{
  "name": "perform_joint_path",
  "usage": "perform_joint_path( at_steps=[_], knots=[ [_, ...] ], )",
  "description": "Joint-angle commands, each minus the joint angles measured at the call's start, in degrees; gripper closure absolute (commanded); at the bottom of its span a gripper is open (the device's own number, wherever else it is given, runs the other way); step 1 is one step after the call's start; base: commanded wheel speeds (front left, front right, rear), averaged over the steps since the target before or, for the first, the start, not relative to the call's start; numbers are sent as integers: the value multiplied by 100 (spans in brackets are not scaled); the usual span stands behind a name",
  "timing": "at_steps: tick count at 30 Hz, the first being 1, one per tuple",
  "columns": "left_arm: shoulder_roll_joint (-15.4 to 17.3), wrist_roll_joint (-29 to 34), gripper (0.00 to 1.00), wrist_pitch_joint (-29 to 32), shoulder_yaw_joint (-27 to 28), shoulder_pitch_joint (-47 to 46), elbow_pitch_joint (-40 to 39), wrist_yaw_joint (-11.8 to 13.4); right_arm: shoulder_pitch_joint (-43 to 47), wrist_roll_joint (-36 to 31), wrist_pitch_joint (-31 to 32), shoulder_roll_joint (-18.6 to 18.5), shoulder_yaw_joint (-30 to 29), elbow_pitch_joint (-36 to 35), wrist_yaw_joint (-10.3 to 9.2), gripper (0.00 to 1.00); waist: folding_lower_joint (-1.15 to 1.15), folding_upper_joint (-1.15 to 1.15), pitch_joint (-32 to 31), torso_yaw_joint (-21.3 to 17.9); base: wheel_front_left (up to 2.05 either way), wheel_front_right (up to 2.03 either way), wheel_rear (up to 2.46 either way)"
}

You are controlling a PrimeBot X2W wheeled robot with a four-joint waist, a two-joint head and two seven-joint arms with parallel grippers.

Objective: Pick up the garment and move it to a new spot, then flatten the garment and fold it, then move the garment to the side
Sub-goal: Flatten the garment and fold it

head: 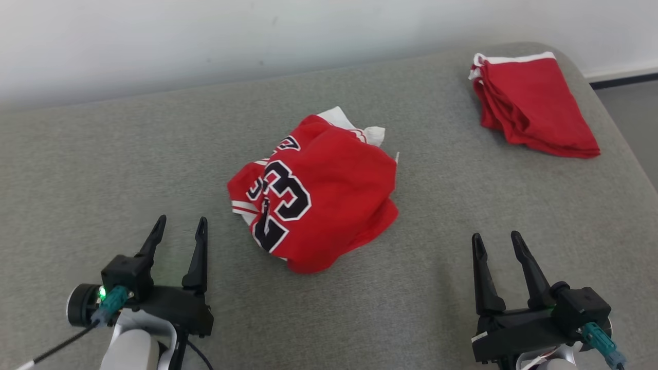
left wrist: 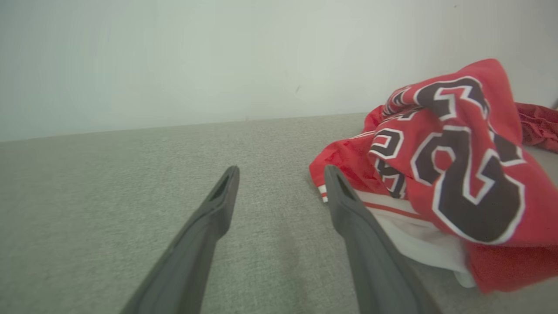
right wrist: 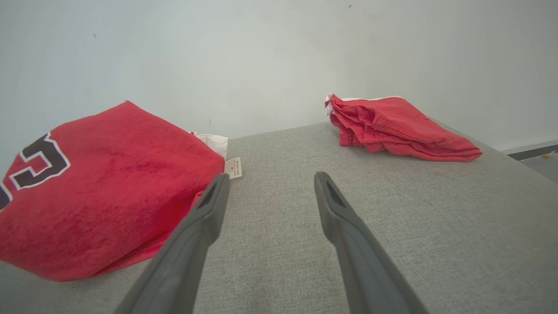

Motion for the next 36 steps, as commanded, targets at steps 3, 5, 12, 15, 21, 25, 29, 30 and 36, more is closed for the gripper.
perform_joint_path(
  at_steps=[3, 5, 12, 15, 21, 25, 29, 30, 36],
  knots=[
    [219, -311, 0, -19, -340, -380, 439, -8, -58, 57, 0, 9, 30, -16, -14, 0, -1, 0, 237, -367, 0, 0, 0],
    [328, -438, 0, -18, -527, -565, 676, -7, -74, 70, 0, 10, 39, -14, -14, 0, -1, 0, 262, -452, 0, 0, 0],
    [588, -804, 0, -19, -1172, -1065, 1448, -3, -102, 100, 0, 10, 82, 16, -14, 0, -1, 0, 284, -691, 0, 0, 0],
    [645, -887, 0, -19, -1316, -1167, 1668, -3, -113, 122, 0, 9, 97, 24, -14, 0, -1, 0, 284, -747, 0, 0, 0],
    [705, -1076, 0, -18, -1723, -1437, 2174, -3, -85, 157, 0, 10, 123, 42, -14, 0, -1, 0, 273, -850, 0, 0, 0],
    [738, -1200, 100, -18, -1933, -1632, 2436, -3, -83, 174, 0, 10, 130, 55, -14, 0, -1, 0, 267, -881, 0, 0, 0],
    [749, -1232, 100, -18, -1952, -1717, 2554, -3, -59, 169, 0, 10, 102, 53, -14, 0, -1, 0, 233, -864, 0, 0, 0],
    [748, -1227, 100, -18, -1955, -1742, 2557, -4, -50, 162, 0, 9, 92, 55, -14, 0, -1, 0, 216, -851, 0, 0, 0],
    [757, -1093, 100, -18, -1735, -1518, 2207, -1, 67, 106, 0, 8, 18, 37, -14, 0, -1, 0, 34, -685, 0, 0, 0]
  ],
)
